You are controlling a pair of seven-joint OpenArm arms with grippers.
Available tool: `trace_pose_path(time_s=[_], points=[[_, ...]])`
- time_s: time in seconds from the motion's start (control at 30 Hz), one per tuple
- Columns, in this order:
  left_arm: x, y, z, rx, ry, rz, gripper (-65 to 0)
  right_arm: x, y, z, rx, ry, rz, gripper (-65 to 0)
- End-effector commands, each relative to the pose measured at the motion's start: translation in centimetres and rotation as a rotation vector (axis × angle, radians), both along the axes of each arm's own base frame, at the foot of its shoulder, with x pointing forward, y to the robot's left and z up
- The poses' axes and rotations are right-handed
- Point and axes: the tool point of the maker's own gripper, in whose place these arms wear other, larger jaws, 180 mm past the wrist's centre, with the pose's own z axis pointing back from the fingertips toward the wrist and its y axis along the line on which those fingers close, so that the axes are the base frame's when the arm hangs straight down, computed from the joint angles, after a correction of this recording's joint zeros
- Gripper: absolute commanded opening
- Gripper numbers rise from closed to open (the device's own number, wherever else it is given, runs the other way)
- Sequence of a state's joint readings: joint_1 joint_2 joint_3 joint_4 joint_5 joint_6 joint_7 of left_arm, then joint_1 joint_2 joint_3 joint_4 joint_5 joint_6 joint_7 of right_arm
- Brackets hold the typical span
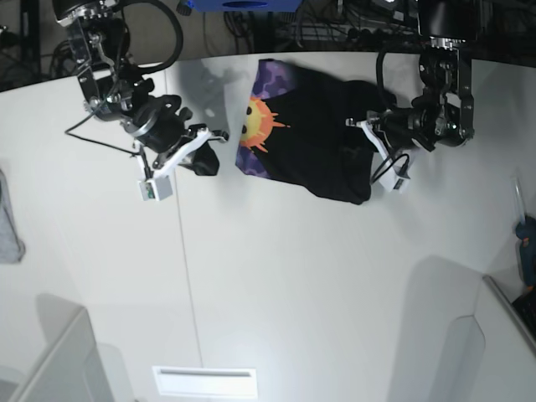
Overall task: Fold the T-shirt properly
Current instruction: 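Grasp the bundle with the left gripper and flip it over, print side up, then smooth the folded shirt with the left gripper, sliding it along the fabric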
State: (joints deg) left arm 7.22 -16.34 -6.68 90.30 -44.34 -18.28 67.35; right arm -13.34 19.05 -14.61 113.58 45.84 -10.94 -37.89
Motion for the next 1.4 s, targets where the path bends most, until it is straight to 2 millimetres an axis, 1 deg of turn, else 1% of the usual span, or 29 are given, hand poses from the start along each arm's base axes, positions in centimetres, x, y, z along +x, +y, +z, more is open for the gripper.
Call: trace_pose_path(time_s=[0.0, 0.07, 0.1, 0.17, 0.2, 0.3, 0.37, 0.53, 0.63, 0.77, 0.83, 0.9, 1.0, 1.1, 1.2, 1.27, 1.37], points=[[0.0, 1.7, -0.5, 0.103, 0.027, -0.015, -65.0, 0.6, 0.1, 1.2, 0.012, -0.047, 0.002, -65.0], [0.4, 0.5, -0.4, 0.116, 0.021, -0.086, -65.0, 0.7, 0.0, 1.2, 0.011, -0.048, -0.001, -65.0], [0.5, 0.0, -0.4, 0.129, 0.019, -0.127, -65.0, 0.8, -0.3, 1.3, 0.009, -0.050, -0.011, -65.0], [0.4, -1.7, -0.5, 0.141, 0.017, -0.220, -65.0, 1.0, -0.8, 1.4, 0.007, -0.053, -0.028, -65.0], [0.4, -2.3, -0.4, 0.154, 0.015, -0.264, -65.0, 0.9, -1.2, 1.2, 0.004, -0.047, -0.040, -65.0], [0.7, -4.6, -0.2, 0.170, -0.002, -0.381, -65.0, 1.0, -3.3, 0.9, -0.012, -0.041, -0.098, -65.0], [1.1, -5.0, 0.0, 0.195, -0.016, -0.441, -65.0, 1.0, -4.5, 0.7, -0.023, -0.036, -0.133, -65.0], [2.5, -8.0, 1.2, 0.234, -0.076, -0.602, -65.0, 0.6, -8.0, 0.3, -0.056, -0.020, -0.226, -65.0], [3.0, -9.7, 1.7, 0.268, -0.108, -0.707, -65.0, 0.2, -9.7, 0.0, -0.053, -0.009, -0.296, -65.0], [4.1, -11.3, 2.7, 0.315, -0.160, -0.819, -65.0, -0.6, -11.8, -0.4, -0.055, 0.008, -0.383, -65.0], [4.7, -12.4, 3.3, 0.329, -0.211, -0.872, -65.0, -1.1, -12.5, -0.6, -0.055, 0.017, -0.410, -65.0], [5.2, -13.1, 3.7, 0.348, -0.246, -0.925, -65.0, -1.5, -12.8, -0.8, -0.056, 0.028, -0.426, -65.0], [5.9, -13.7, 3.6, 0.377, -0.273, -0.979, -65.0, -2.0, -13.1, -1.2, -0.059, 0.042, -0.439, -65.0], [6.0, -14.4, 3.0, 0.362, -0.307, -1.010, -65.0, -2.4, -12.6, -1.5, -0.039, 0.055, -0.450, -65.0], [5.7, -14.9, 2.2, 0.332, -0.339, -1.108, -65.0, -2.7, -12.3, -1.8, -0.027, 0.068, -0.458, -65.0], [5.5, -14.9, 1.7, 0.345, -0.375, -1.173, -65.0, -2.8, -12.0, -2.0, -0.014, 0.075, -0.466, -65.0], [5.5, -14.3, 0.9, 0.413, -0.422, -1.260, -65.0, -3.3, -11.7, -2.4, -0.008, 0.092, -0.473, -65.0]])
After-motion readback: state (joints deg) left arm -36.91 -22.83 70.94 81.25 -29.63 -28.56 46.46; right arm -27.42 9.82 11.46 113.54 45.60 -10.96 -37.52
